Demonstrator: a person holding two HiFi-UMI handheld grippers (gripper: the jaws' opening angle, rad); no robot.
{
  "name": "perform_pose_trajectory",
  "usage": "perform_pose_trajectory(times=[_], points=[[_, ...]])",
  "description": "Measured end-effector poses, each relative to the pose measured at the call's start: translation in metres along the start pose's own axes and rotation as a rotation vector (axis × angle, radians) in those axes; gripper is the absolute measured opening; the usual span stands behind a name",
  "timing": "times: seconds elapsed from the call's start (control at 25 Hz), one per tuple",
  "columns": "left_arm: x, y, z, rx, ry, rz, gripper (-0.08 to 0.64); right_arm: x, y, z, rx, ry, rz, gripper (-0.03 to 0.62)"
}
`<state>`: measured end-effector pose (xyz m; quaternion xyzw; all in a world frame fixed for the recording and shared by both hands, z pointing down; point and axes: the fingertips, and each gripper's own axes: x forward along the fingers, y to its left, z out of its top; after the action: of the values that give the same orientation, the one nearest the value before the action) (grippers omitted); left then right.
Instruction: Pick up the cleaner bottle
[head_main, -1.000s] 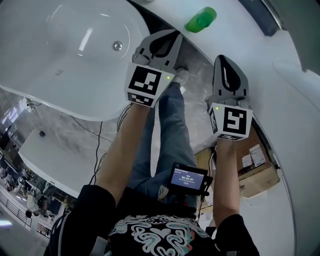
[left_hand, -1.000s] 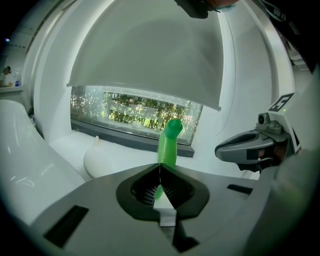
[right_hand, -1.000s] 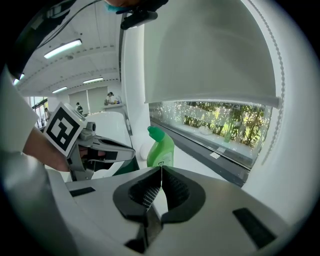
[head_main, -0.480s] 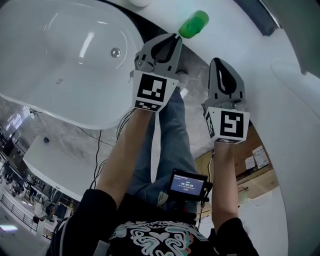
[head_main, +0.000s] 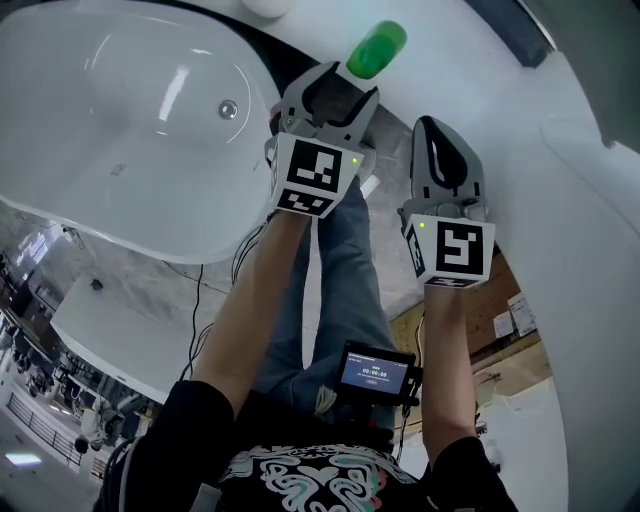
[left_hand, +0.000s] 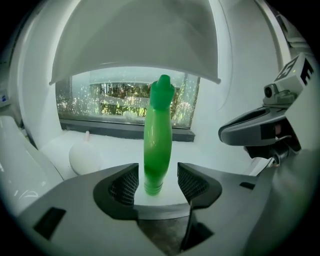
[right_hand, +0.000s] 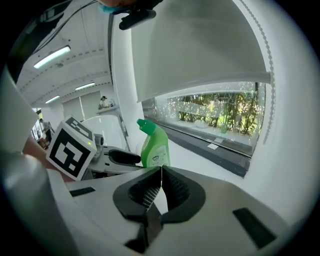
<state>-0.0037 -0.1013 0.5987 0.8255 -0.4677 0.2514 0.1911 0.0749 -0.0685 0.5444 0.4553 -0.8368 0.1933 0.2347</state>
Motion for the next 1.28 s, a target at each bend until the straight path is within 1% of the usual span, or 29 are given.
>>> perform_pose_trajectory(times=[0.2, 0.32, 0.48, 0.72, 0.96, 1.16, 1.28], points=[[0.011, -0.003, 0.003, -0.009, -0.003, -0.005, 0.232, 0.001, 0.001, 0.003, 0.004, -0.002, 0.004, 0.028], [0.018, -0.004, 0.003, -0.020, 0.000, -0.013, 0.232, 0.003, -0.001, 0.005, 0.015, -0.003, -0.008, 0.028], [0.026, 0.000, 0.003, -0.023, 0.005, -0.006, 0.232, 0.009, -0.003, 0.006, 0.031, -0.003, -0.006, 0.028], [0.041, 0.004, -0.012, -0.051, -0.003, -0.004, 0.232, 0.018, 0.002, -0.007, 0.039, 0.007, -0.001, 0.028], [0.055, 0.004, -0.009, -0.051, -0.010, -0.010, 0.232, 0.021, -0.003, -0.006, 0.052, -0.001, -0.015, 0.028], [0.062, 0.004, -0.006, -0.049, -0.017, -0.004, 0.232, 0.018, -0.003, -0.005, 0.067, -0.001, -0.003, 0.028], [0.066, 0.006, -0.002, -0.032, -0.020, 0.008, 0.232, 0.016, -0.003, -0.007, 0.072, 0.001, 0.006, 0.028]])
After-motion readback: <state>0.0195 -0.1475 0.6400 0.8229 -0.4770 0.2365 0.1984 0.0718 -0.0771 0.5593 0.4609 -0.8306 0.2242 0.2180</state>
